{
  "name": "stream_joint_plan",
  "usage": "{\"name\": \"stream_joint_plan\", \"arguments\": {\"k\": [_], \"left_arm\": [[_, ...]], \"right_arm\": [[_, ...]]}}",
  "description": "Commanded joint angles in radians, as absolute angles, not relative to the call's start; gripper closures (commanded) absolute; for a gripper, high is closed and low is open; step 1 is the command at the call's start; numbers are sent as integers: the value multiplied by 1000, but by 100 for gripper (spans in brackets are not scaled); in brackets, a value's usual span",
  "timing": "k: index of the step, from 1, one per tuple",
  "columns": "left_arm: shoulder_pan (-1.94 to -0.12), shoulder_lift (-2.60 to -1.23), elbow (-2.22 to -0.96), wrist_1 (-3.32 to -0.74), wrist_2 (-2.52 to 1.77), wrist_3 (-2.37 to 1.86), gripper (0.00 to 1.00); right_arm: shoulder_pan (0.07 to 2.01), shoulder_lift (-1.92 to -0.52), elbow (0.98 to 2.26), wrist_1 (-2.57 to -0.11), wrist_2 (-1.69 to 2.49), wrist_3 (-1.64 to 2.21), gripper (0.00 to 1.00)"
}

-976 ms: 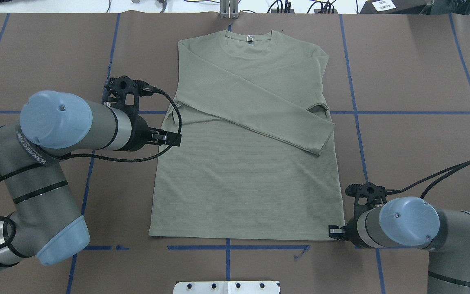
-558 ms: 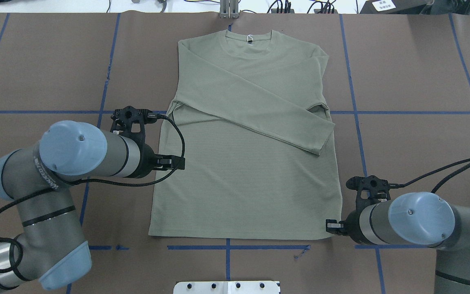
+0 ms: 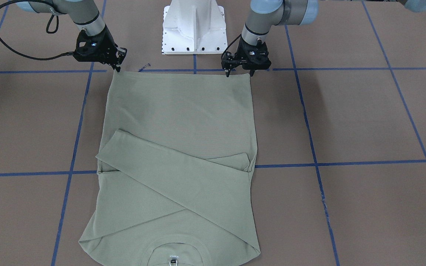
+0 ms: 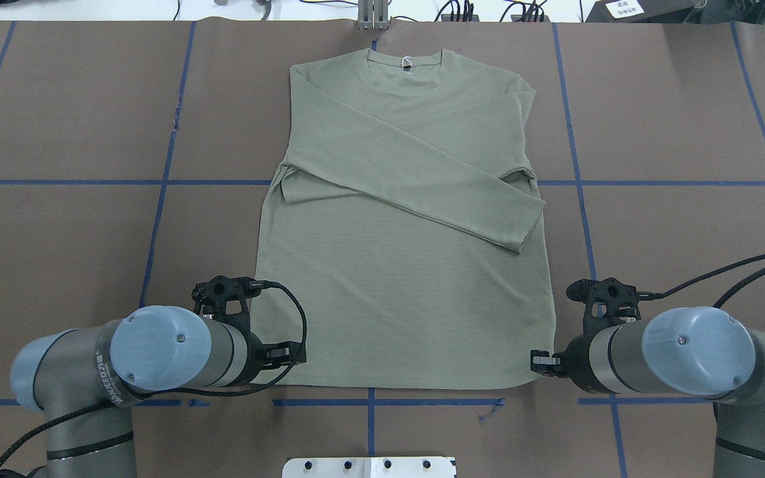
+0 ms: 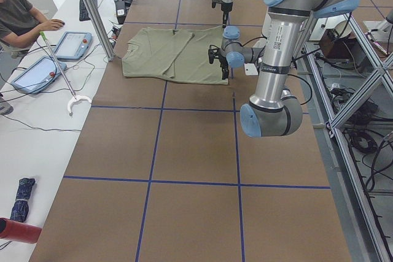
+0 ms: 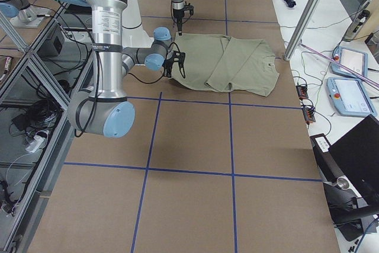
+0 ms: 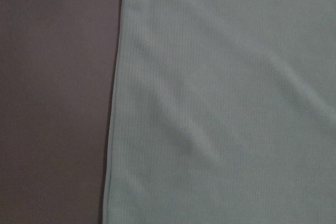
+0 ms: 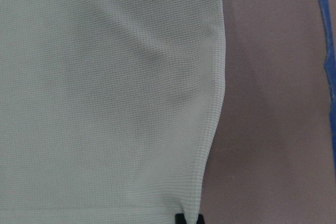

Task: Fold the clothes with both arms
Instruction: 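Grasp the hem corners nearest the robot with both grippers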

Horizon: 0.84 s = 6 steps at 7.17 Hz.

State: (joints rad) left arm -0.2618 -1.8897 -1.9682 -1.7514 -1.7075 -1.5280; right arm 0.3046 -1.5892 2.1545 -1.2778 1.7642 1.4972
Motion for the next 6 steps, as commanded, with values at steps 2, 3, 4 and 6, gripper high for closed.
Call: {"name": "stream_joint_plan", "arguments": {"k": [2, 3, 4, 6], "left_arm": [[-245, -1885, -1962, -1720, -1677, -1548, 4], [-245, -1885, -1960, -1704, -1660, -1548, 6], [-244, -1885, -1960, -1697, -1655, -1548, 7], [-245, -1885, -1950, -1697, -1654, -1548, 10]], "right_arm": [[313, -1589, 2155, -1278, 1770, 1497, 100], [316, -1589, 2154, -1278, 1773, 1496, 100], [319, -1591, 2155, -1278, 1776, 1496, 100], [324, -1591, 2155, -1278, 1778, 1496, 100]]}}
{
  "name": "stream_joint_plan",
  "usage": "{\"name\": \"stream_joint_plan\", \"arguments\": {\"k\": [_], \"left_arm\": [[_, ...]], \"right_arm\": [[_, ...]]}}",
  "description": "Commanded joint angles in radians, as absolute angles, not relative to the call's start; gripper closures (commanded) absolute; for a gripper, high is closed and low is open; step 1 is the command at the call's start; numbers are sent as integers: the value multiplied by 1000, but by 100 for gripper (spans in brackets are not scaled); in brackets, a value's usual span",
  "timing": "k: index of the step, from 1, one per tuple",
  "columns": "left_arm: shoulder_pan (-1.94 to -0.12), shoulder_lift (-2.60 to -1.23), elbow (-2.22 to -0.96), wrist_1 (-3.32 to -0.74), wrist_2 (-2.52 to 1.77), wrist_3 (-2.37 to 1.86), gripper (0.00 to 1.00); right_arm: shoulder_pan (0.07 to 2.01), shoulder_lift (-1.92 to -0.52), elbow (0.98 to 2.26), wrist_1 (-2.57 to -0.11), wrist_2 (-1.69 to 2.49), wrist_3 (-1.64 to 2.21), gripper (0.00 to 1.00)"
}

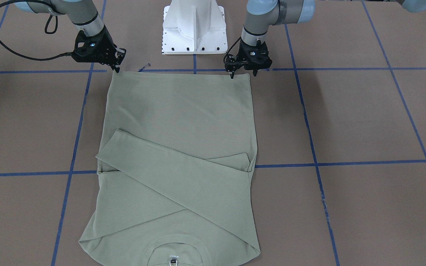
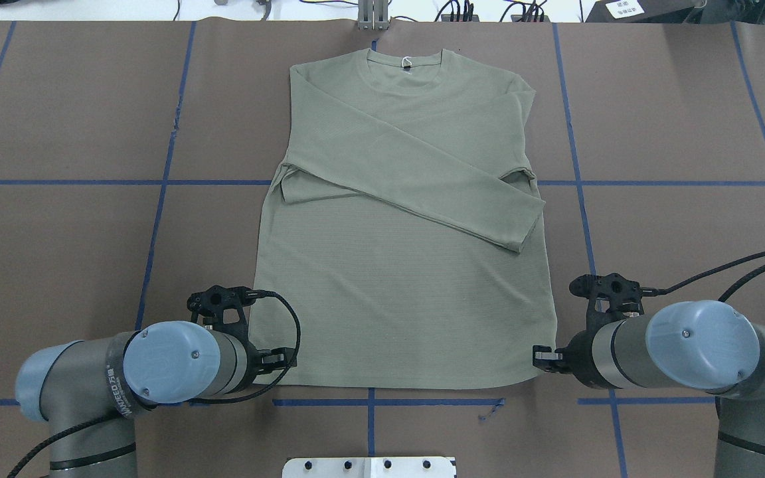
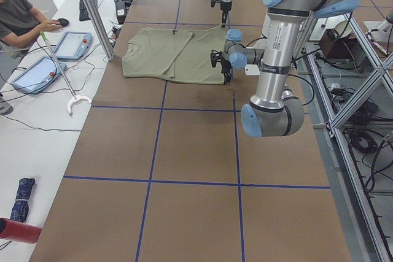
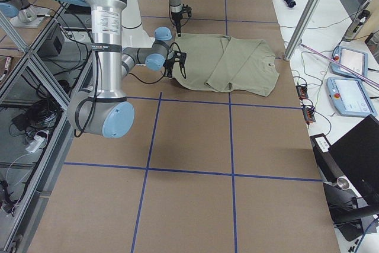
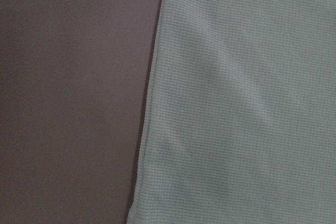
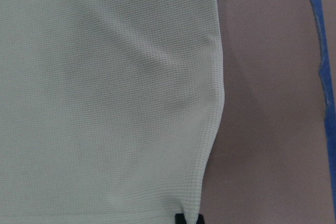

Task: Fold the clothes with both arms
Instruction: 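Grasp the hem corners nearest the robot with both grippers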

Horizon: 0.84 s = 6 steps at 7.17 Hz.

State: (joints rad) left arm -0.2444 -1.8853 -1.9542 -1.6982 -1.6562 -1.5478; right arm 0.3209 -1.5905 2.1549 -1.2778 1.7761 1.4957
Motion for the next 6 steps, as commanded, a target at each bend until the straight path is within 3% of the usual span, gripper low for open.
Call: {"name": "stream_joint_plan", "arguments": {"k": [1, 3, 6], "left_arm": [[-244, -1885, -1938, -1697, -1654, -1548, 13], [-244, -1884, -1934, -1695, -1654, -1548, 27], [-244, -1875, -1936, -1695, -1654, -1548, 73]], "right_arm": [[324, -1591, 2155, -1278, 1778, 1496, 100], [324, -1591, 2155, -1278, 1778, 1496, 100], [327, -1591, 2161, -1278, 1778, 1496, 100]]}}
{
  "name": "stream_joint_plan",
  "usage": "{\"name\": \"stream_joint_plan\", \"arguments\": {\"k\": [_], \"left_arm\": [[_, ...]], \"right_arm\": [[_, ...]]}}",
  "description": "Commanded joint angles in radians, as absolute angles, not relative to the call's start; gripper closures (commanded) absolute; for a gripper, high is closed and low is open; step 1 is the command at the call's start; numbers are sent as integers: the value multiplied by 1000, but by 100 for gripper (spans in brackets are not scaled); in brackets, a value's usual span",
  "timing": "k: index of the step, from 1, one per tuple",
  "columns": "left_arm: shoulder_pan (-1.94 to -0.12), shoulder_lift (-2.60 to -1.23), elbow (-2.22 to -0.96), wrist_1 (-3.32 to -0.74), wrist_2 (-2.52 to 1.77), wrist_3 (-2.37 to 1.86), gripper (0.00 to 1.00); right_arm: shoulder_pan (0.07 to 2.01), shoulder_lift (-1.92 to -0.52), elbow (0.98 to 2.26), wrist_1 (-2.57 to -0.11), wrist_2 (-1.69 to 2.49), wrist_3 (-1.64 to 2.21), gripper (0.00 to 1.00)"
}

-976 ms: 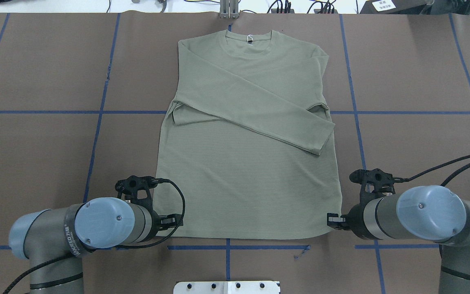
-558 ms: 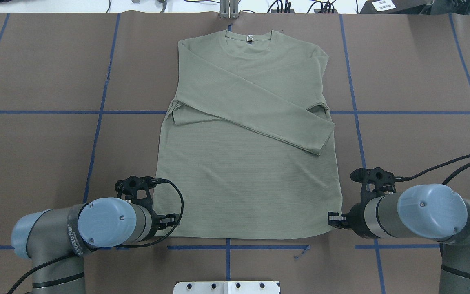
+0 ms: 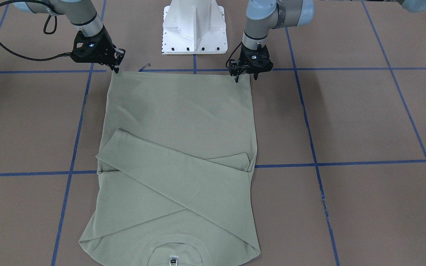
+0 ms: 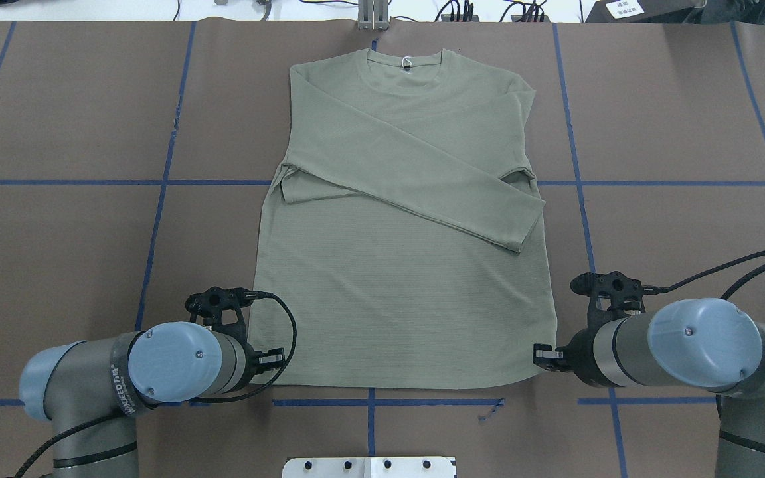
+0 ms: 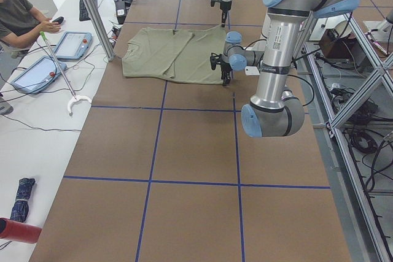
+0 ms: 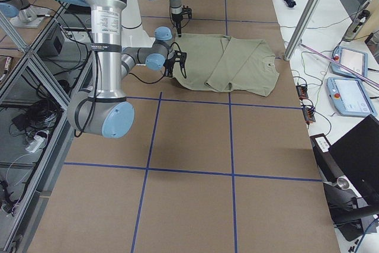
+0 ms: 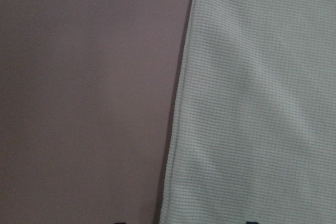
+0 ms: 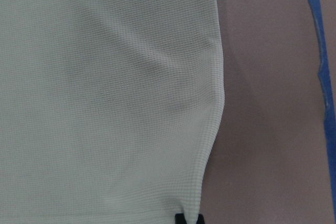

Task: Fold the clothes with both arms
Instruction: 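Grasp the hem corners nearest the robot with both grippers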

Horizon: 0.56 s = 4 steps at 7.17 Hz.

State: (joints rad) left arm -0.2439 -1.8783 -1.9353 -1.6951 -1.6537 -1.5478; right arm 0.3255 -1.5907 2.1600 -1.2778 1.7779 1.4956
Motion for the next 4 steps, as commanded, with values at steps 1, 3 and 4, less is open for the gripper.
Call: {"name": "stream_joint_plan", "arguments": {"k": [1, 3, 4], "left_arm": [[-244, -1875, -1943, -1695, -1655, -1548, 83], [-241, -1881, -1963, -1649, -1657, -1548, 100], [-239, -1879, -2003, -1616, -1657, -1548, 100]], "right_arm": [[331, -1591, 2161, -1278, 1781, 1496, 100], [336, -1591, 2163, -1278, 1781, 1496, 100], [342, -1592, 2164, -1278, 1782, 1496, 100]]}}
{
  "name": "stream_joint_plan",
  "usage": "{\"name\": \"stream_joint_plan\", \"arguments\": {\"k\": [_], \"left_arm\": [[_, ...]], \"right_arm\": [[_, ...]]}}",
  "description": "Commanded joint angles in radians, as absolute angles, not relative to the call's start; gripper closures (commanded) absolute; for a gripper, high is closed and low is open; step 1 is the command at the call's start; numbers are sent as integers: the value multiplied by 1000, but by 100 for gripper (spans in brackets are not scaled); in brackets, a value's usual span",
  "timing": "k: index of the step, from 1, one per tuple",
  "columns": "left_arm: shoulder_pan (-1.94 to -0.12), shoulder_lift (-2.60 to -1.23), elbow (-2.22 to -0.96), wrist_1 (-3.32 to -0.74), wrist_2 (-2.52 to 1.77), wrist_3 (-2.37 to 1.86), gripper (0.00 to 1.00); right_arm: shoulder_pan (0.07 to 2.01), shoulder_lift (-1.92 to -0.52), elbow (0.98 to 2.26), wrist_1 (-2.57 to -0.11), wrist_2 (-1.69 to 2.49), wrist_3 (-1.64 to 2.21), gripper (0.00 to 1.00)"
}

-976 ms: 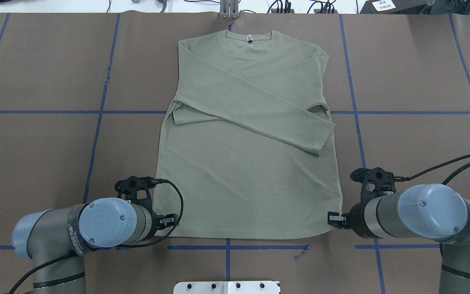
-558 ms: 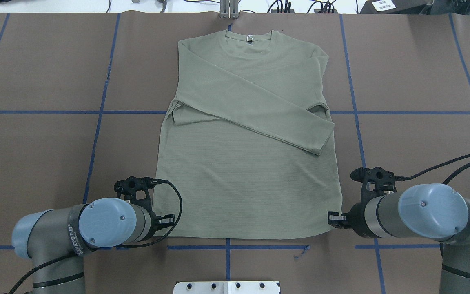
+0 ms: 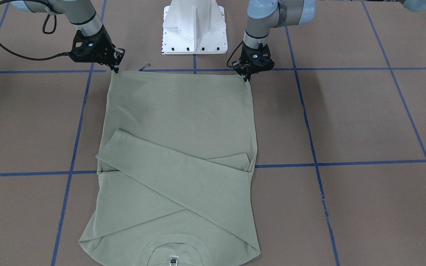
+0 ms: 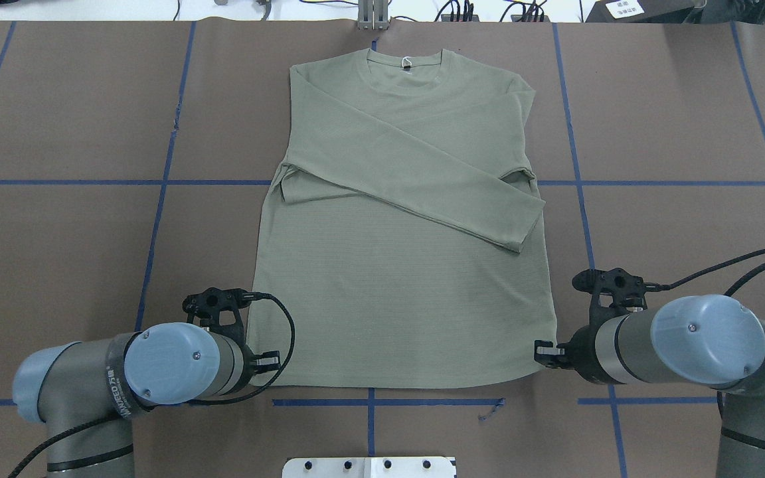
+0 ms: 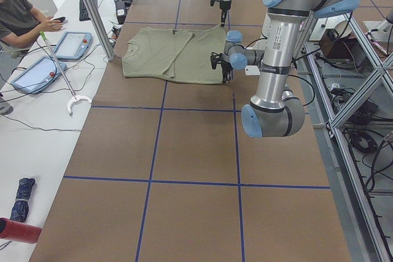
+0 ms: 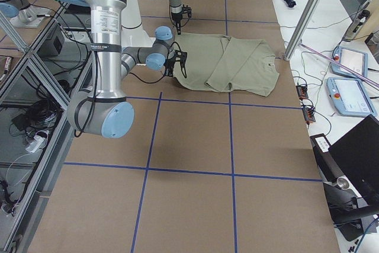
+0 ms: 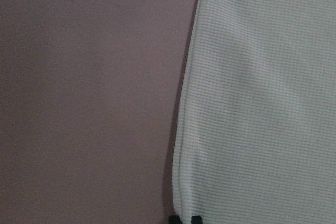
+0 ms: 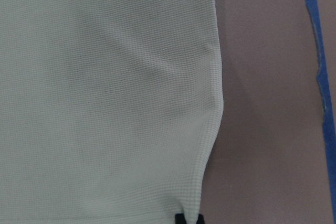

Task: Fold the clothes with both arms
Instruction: 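Grasp the hem corners nearest the robot with both grippers, then lift the hem with both grippers and fold it up toward the collar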

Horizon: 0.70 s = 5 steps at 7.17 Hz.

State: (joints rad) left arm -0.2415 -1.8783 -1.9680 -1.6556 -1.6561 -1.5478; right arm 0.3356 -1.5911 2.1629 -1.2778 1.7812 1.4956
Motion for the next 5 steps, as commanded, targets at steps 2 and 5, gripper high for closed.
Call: {"name": "stream_joint_plan", "arguments": {"k": [2, 5], "left_arm": [[-232, -1878, -2138, -1458, -1658, -1540, 100], [-92, -1879, -2346, -1229, -1660, -1543, 100]], "right_arm": [[345, -1604, 2204, -1279, 1827, 1494, 100], [341, -1650, 2324, -1285, 2079, 1497, 100]]}}
